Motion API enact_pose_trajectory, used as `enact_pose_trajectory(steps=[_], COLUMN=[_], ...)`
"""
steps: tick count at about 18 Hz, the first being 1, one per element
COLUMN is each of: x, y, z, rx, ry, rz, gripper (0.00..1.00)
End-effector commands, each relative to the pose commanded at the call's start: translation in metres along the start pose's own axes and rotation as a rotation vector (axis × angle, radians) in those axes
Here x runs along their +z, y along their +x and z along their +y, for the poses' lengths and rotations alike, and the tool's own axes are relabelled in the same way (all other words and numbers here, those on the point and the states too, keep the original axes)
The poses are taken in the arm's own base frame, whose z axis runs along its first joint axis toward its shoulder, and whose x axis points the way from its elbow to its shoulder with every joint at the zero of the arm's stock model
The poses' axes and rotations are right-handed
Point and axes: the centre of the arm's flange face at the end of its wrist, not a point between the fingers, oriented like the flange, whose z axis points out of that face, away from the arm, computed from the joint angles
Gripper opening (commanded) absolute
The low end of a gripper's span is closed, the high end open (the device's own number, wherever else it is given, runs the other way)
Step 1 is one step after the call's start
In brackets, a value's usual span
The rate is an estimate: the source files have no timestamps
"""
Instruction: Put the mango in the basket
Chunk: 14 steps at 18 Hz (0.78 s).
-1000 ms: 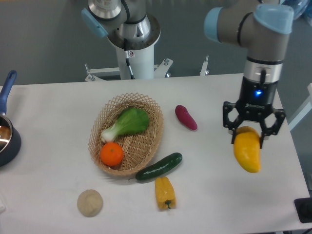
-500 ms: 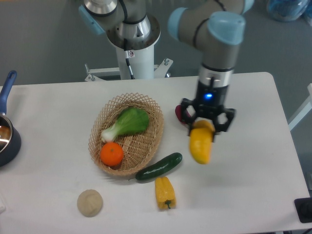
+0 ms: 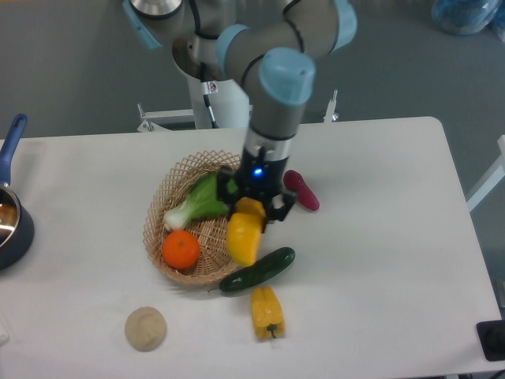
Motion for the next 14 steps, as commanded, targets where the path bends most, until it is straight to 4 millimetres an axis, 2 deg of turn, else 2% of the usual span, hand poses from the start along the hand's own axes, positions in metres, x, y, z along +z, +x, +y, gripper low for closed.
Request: enact_pose_trajectory(steps=[2, 4, 8, 9, 10, 13, 14], x=[0.011, 0.012, 0.023, 0.023, 0.025, 0.027, 0.027], y=[0.005, 0.004, 0.010, 0.010, 0.010, 0.010, 0.010], z=[-0.001, 0.002, 0.014, 0.016, 0.018, 0.018, 0.018], rx=[0.048, 0.116, 0.157, 0.171, 0.173, 0.171, 0.171], ry=[-0.041, -0.072, -0.112, -0.120, -0.124, -0.125, -0.125], rz=[-0.009, -0.027, -0.020, -0.024, -0.021, -0.020, -0.020], gripper=[0.27, 0.27, 0.27, 0.31, 0.40, 0.41, 0.51])
